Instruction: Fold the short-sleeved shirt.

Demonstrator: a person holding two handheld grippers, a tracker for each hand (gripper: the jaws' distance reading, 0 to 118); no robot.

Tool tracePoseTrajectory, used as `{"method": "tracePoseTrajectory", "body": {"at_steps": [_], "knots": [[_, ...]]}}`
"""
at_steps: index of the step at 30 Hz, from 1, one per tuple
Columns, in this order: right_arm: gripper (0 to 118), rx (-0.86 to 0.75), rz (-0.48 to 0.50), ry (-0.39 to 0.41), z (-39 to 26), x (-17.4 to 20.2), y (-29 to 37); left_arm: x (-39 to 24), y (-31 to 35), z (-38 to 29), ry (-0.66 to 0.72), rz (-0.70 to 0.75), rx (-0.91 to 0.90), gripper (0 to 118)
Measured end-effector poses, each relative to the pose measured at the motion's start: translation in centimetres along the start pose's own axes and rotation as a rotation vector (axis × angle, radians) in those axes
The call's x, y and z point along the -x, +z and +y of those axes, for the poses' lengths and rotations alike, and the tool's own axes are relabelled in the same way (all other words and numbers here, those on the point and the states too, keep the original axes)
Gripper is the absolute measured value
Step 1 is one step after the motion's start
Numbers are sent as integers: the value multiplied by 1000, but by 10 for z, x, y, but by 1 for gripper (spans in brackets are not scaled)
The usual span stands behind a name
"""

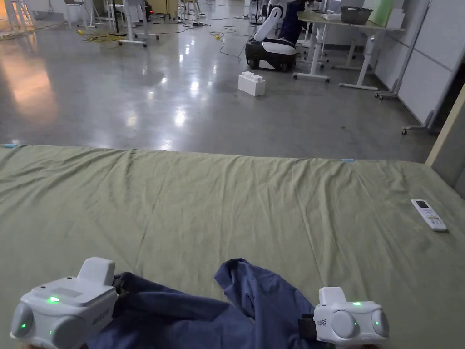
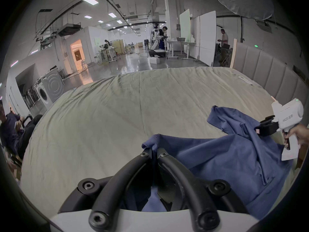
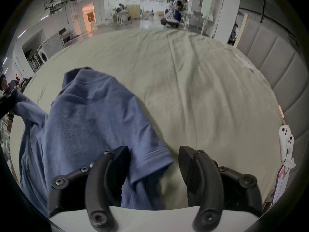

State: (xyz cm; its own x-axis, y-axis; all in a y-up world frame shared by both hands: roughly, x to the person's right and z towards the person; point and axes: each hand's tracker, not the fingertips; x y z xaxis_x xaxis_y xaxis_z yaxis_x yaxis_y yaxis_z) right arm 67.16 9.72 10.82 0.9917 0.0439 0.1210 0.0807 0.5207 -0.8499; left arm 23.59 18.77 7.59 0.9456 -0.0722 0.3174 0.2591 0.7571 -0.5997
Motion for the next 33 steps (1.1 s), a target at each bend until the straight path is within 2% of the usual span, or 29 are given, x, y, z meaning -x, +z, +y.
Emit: {"method": "tracePoseTrajectory", "body": {"at_steps": [1,2,3,4,5,7,9,11,13,19,27,33], "knots": [[63,-12,-12,-1,1,1,3,0,3,-4,21,6,2,5],[55,-10,-15,-2,3,3,6,5,-1,-12,21,4,7,5],[42,-12,-13,0,3,5,7,6,0,-15,19,5,9,5],[24,-21,-20,23,3,9,10,7,1,-20,10,11,17,5],[9,-33,-23,78,3,14,9,8,1,-22,2,16,24,5],[8,-31,-65,144,1,22,9,10,2,-30,9,17,28,5],[7,-54,-59,114,-1,21,15,16,5,-30,27,24,24,5],[6,-104,-47,37,-2,15,35,5,23,-27,42,42,8,5],[6,-176,-51,32,-3,10,60,9,32,-23,43,94,-7,5],[6,-345,-92,50,-2,-4,140,27,78,-5,68,110,-89,5],[6,-557,-145,67,20,-22,248,58,170,38,105,164,-232,5],[6,-674,-164,36,41,-32,315,91,227,84,124,205,-336,5]]}}
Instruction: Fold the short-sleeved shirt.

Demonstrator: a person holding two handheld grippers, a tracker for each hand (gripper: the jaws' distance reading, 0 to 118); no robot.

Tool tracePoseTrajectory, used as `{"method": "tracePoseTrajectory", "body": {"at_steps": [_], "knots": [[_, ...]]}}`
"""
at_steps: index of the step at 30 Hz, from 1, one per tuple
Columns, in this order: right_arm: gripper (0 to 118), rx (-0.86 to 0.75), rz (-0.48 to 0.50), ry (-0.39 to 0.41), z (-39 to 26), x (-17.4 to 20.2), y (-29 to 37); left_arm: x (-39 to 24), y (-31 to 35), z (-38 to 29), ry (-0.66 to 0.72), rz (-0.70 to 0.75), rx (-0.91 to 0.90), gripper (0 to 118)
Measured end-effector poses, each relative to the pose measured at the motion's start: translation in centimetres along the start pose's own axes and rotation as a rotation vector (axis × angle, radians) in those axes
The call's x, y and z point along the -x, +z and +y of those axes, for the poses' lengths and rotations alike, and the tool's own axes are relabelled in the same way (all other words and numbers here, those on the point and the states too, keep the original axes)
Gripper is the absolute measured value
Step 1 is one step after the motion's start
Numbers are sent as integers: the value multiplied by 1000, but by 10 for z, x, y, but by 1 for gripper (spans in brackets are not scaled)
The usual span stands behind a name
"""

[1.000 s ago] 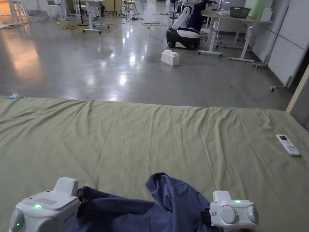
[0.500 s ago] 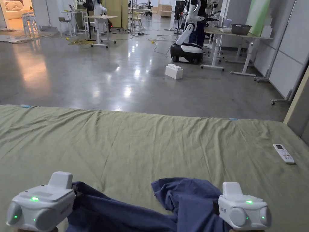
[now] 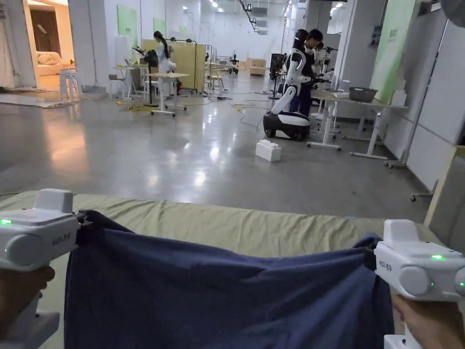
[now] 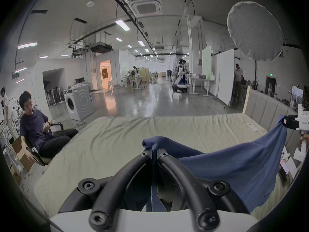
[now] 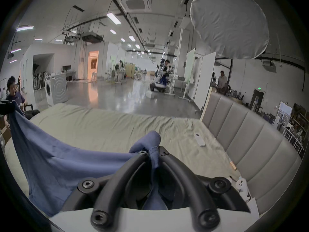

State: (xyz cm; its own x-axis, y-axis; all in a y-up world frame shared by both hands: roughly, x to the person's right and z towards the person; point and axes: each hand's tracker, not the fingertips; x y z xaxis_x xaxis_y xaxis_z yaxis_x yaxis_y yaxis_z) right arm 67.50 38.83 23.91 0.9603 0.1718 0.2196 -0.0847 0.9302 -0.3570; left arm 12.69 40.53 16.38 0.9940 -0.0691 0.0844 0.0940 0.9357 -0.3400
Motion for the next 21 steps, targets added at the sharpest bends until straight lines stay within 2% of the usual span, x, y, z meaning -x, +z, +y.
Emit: {"method": "tracePoseTrajectory", "body": {"at_steps": [8,12,14,21], "knots": [[6,-136,-12,-36,84,-18,30,24,21,87,16,11,-113,5],[6,-224,-39,2,123,-17,34,26,22,123,26,15,-150,5],[6,-214,-44,-39,140,-18,30,24,23,135,23,19,-159,5],[6,-262,-73,-30,191,-17,8,18,12,169,11,50,-172,5]]}}
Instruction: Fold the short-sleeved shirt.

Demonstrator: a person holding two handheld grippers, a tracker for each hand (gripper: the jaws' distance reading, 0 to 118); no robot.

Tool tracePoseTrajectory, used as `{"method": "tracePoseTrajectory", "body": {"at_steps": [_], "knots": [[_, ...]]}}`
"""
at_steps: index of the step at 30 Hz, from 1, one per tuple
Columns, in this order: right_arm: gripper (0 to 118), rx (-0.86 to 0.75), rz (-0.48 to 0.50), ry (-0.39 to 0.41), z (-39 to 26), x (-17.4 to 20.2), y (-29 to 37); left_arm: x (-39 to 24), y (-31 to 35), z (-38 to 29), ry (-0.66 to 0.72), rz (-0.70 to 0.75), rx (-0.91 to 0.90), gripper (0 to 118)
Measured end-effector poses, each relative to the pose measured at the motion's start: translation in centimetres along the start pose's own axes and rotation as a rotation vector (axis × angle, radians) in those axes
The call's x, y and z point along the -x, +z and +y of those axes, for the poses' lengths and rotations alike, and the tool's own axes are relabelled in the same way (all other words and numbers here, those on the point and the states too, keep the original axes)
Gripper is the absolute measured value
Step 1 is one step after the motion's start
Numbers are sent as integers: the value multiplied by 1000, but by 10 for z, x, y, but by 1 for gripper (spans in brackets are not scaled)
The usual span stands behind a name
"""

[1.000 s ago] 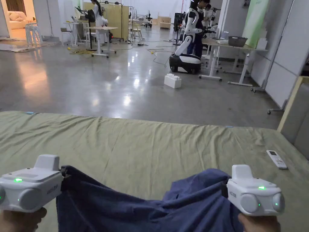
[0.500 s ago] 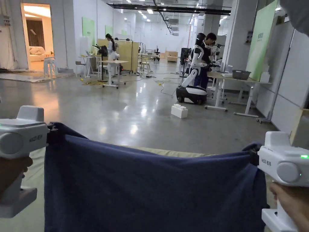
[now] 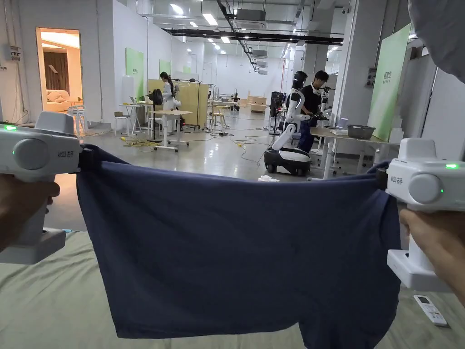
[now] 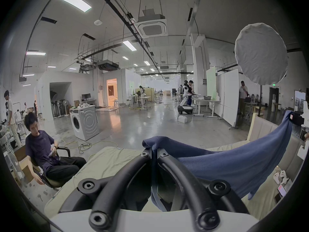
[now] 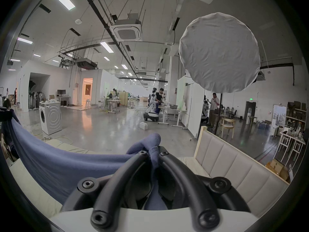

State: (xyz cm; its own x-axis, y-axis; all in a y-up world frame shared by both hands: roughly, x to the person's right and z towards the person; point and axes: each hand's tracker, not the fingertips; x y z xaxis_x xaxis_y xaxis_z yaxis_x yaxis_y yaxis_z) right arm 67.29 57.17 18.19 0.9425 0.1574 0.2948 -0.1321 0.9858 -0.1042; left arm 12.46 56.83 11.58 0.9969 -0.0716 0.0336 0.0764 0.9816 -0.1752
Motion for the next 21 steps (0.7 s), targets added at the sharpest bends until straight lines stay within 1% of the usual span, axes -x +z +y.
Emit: {"method": "tracePoseTrajectory", "body": {"at_steps": [2,7,8,9,11,12,15,16,19,21], "knots": [[6,-7,-11,-1,6,1,-13,-5,-4,7,-4,3,-8,5],[6,-16,-26,-11,8,11,-33,-5,-11,-2,19,5,6,5],[6,-16,-25,-17,6,11,-36,-7,-42,10,16,3,10,5],[6,-11,-23,-22,4,13,-40,-8,-50,9,21,8,5,5],[6,-5,-20,-27,-3,16,-42,-9,-59,6,22,7,13,5],[6,7,-22,-23,-8,17,-43,-17,-52,6,22,8,16,5],[6,9,-23,-5,-25,22,-42,-21,-49,-3,30,5,26,5],[6,5,-26,8,-32,23,-40,-9,-62,-13,55,-2,37,5],[6,41,-8,0,-57,21,-41,-5,-59,-36,49,-20,45,5],[6,43,-9,13,-75,21,-29,-8,-50,-57,47,-24,40,5]]}}
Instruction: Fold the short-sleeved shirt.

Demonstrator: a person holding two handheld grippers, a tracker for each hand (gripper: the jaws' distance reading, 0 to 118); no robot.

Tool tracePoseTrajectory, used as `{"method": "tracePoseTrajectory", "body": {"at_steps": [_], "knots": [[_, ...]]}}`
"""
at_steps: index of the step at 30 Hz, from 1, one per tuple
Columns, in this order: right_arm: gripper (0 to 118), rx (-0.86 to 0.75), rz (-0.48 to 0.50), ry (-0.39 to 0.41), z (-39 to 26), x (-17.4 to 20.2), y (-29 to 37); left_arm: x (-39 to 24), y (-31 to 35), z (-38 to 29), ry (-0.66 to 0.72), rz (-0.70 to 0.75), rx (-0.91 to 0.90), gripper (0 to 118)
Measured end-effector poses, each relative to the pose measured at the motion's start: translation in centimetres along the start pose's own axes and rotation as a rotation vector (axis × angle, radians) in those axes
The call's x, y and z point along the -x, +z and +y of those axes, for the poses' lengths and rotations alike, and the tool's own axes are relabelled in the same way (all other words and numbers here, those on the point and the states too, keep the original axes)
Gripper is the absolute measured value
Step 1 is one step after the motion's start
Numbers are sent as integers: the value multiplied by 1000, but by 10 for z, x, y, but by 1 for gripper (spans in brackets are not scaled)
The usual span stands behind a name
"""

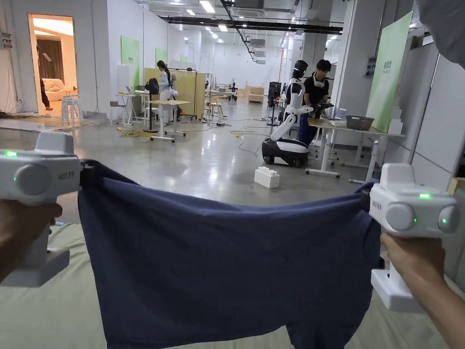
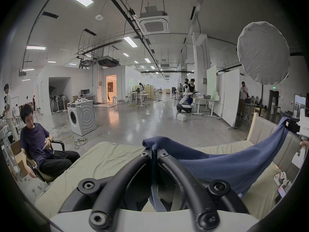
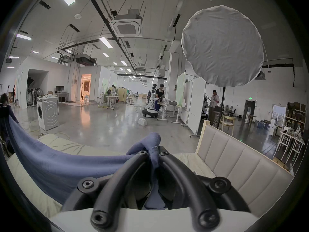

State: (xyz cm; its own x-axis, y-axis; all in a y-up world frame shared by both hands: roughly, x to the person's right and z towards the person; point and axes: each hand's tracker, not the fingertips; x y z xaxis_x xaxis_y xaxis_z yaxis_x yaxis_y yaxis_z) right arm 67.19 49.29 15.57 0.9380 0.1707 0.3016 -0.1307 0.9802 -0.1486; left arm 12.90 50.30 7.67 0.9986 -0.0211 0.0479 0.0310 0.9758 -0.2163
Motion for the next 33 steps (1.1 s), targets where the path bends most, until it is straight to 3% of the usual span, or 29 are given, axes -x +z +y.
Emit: {"method": "tracePoseTrajectory", "body": {"at_steps": [7,11,12,13,14,16,17,22,28,33], "knots": [[6,35,24,47,-82,-5,57,5,51,-88,9,-20,21,5],[6,100,25,7,-129,-10,100,14,85,-135,31,-45,57,5],[6,90,29,61,-137,-11,111,15,95,-149,32,-41,57,5],[6,118,30,34,-150,-12,124,17,103,-161,40,-46,70,5],[6,101,28,49,-157,-12,133,20,111,-172,52,-57,90,5],[6,198,34,0,-181,-17,151,24,129,-194,104,-66,141,5],[6,167,38,66,-185,-16,162,26,139,-209,94,-67,162,5],[6,271,51,71,-233,-13,206,30,173,-259,116,-72,265,5],[6,389,36,165,-285,-5,251,41,198,-314,142,-81,426,5],[6,557,28,114,-338,-5,259,30,209,-352,102,-63,587,5]]}}
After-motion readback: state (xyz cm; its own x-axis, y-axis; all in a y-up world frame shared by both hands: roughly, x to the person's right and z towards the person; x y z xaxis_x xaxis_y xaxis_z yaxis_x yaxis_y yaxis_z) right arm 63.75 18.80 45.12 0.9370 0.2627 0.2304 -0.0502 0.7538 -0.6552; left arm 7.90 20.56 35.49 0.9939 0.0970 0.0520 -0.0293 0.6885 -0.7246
